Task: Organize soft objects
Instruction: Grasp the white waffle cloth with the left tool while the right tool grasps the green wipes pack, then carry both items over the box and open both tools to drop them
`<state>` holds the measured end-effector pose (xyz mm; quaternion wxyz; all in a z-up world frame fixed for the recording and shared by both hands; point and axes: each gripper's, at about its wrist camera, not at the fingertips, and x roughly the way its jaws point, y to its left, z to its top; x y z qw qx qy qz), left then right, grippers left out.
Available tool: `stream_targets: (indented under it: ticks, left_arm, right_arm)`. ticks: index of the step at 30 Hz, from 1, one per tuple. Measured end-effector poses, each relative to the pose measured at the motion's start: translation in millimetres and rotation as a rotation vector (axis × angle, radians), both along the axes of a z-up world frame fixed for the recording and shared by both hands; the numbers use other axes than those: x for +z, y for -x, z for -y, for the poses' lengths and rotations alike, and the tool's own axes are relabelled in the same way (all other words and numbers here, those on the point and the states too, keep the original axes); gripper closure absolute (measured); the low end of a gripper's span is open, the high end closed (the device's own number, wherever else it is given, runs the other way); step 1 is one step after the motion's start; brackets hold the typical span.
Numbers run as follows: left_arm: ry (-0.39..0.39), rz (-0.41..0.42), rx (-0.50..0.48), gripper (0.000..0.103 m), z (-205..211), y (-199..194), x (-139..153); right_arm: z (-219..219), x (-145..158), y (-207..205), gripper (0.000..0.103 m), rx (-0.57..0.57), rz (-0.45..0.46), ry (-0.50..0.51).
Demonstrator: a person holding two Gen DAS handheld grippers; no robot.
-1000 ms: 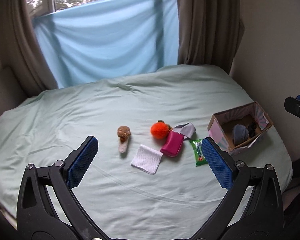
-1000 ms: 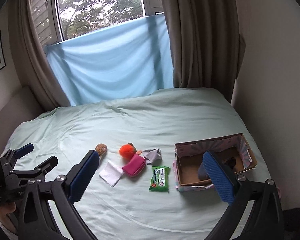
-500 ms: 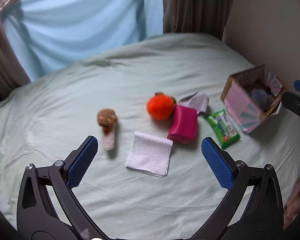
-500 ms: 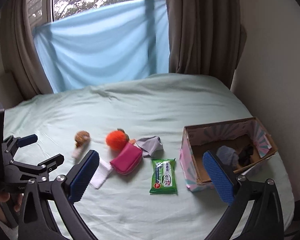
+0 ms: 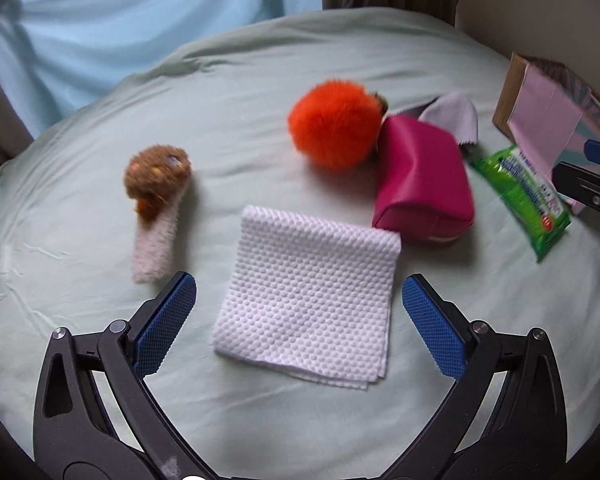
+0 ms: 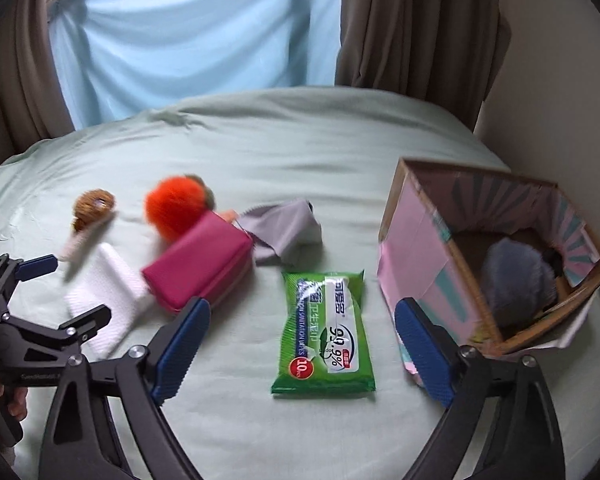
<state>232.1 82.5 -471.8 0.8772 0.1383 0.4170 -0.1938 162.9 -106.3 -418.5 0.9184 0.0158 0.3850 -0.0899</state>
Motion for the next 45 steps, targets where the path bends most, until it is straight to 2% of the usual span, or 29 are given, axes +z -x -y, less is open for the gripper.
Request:
stream_targets:
  ticks: [3,5,7,12,15,18,20,21,23,26,28,39,45]
  left_arm:
    - [-0.012,-0.017,-0.014,0.002,2,-4,-15]
    - [-0.02,-0.038,-0.023,0.007,3,-8,-24]
    - [-0.009,-0.051,-0.027,0.007,2,-11,-30]
    - [0.021,-0.069,-0.032,0.007,-1,-16,-34]
    - [0.021,-0.072,-0.046,0.011,0,-16,-35]
    - [0.017,-0.07,-0.073,0.024,3,-12,-32]
    - [0.018,-0.064,-0.092,0.043,7,-9,-29]
    - [0.017,-0.061,-0.095,0.048,9,-7,-27]
    - [0.014,-0.063,-0.098,0.065,11,-8,-24]
    - [0.019,-0.074,-0.088,0.08,12,-10,-21]
    - [0.029,-0.082,-0.081,0.086,11,-12,-19]
    - [0.049,-0.115,-0.038,0.091,4,-13,-2]
    - [0.073,-0.124,0.003,0.091,0,-8,31]
  right_arm:
    - [7,-17,-6,0.012,-0.019,-0.021,-0.009]
    - [11,-28,-11,0.018,-0.028,-0.042,-0.017]
    - [13,-36,-14,0.021,-0.035,-0.055,-0.021]
    - [17,-55,-22,0.029,-0.064,-0.092,-0.029]
    - [21,-61,-26,0.034,-0.088,-0.106,-0.036]
    - [23,-66,-29,0.038,-0.098,-0.118,-0.045]
    - [21,-65,-28,0.041,-0.091,-0.12,-0.044]
    - [20,-64,-29,0.044,-0.085,-0.124,-0.038]
    - [18,-62,-31,0.048,-0.076,-0.131,-0.041]
    - [14,-60,-31,0.052,-0.067,-0.137,-0.062]
    - [12,-59,-33,0.055,-0.061,-0.136,-0.068]
    - [4,-37,-33,0.058,-0.057,-0.113,-0.089]
    - [3,-6,-22,0.058,-0.053,-0.093,-0.098]
